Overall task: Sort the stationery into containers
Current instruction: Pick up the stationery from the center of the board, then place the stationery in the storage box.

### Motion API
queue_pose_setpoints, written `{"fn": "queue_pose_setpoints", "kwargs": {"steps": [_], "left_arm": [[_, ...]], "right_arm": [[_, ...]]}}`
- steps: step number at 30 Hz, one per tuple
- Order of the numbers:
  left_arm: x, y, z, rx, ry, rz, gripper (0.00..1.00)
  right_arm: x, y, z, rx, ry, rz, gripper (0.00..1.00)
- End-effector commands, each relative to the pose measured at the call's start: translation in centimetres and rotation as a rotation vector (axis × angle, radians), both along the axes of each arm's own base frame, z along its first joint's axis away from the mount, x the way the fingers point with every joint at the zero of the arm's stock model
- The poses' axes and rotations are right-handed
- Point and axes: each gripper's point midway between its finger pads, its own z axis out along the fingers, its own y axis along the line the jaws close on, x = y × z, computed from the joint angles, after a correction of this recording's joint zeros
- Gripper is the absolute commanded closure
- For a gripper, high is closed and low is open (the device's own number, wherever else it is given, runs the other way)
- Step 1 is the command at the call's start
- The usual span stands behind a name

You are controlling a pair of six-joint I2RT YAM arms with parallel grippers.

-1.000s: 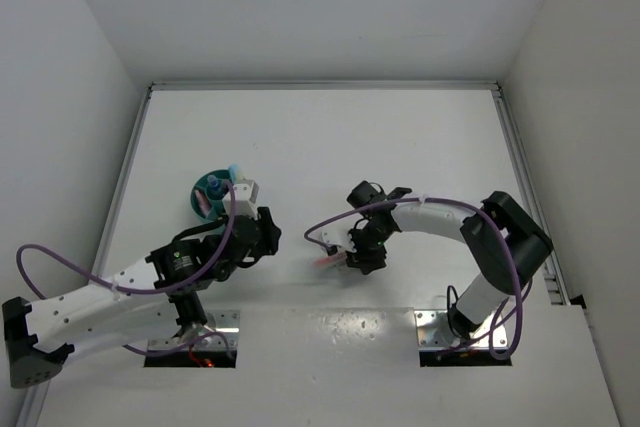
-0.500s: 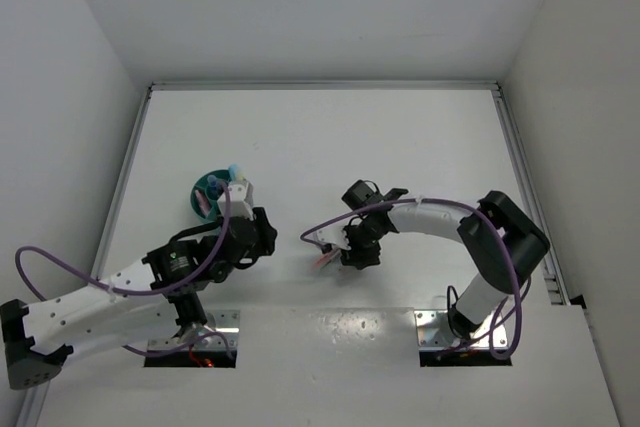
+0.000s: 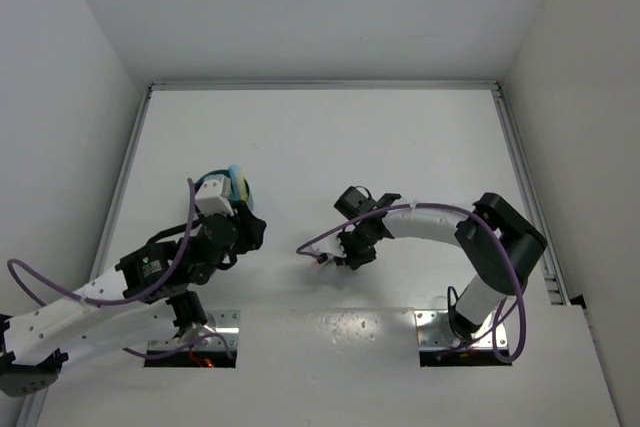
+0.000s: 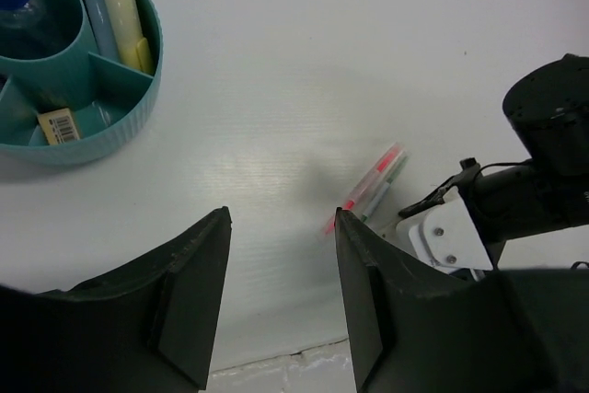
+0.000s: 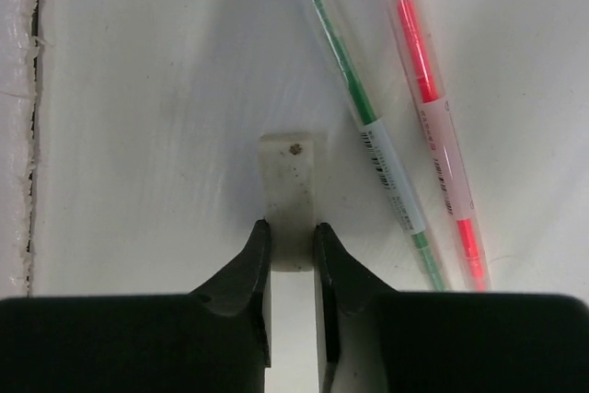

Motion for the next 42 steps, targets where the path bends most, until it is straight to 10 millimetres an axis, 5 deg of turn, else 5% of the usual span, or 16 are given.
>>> {"fn": "queue_pose_setpoints", "kwargs": {"steps": [1,6,13,15,16,17,19,21,27,36,42], "left_arm": [[0.2,0.6,2.7,-0.054,-0.039,0.035,0.45],[-0.1,2.1,6.5,-0.089,-0.091,0.053,0.45],[-0.8,5.8,10.4,-0.132,-0.167,0.124,0.45],[-1.1,6.8,10.7,-0.157,-0.183,0.146,0.45],[-1.1,6.9,10.4,-0.154,-0.182,0.146,0.45],[-1.2,7.3,10.4,-0.158,-0.183,0.157,0.45],[-1.3,7.4,9.9,-0.148,-0.178,0.157,0.45],[-1.4,7.9,9.4,-0.118,-0.169,0.165,0.45],[-1.3,9.0,8.7,-0.083,-0.171,0.204,0.45],[-1.4,9.5,8.5,-0.080,-0.176,0.214,0.45],[-1.9,13.1,9.8,-0.190,-0.230,0.358,0.45]], "right_arm": [[-0.9,-0.9,-0.9,-0.055,0.027,0.014,0.89],[-0.7,0.1,2.7,-0.035,0.008,0.032,0.99],[3.0,7.8,13.2,0.112,-0.106,0.029,1.00],[4.2,10.3,13.1,0.107,-0.109,-0.055,1.00],[5.5,12.0,14.7,0.144,-0.137,-0.082,1.00],[5.9,13.4,13.6,0.134,-0.128,-0.093,1.00],[7.2,16.6,14.6,0.199,-0.179,-0.142,1.00],[8.7,18.2,13.1,0.182,-0.262,-0.194,1.00],[10.7,23.1,14.2,0.214,-0.368,-0.153,1.00],[10.2,25.7,15.1,0.297,-0.415,-0.105,1.00],[9.4,27.1,16.2,0.390,-0.413,-0.068,1.00]]}}
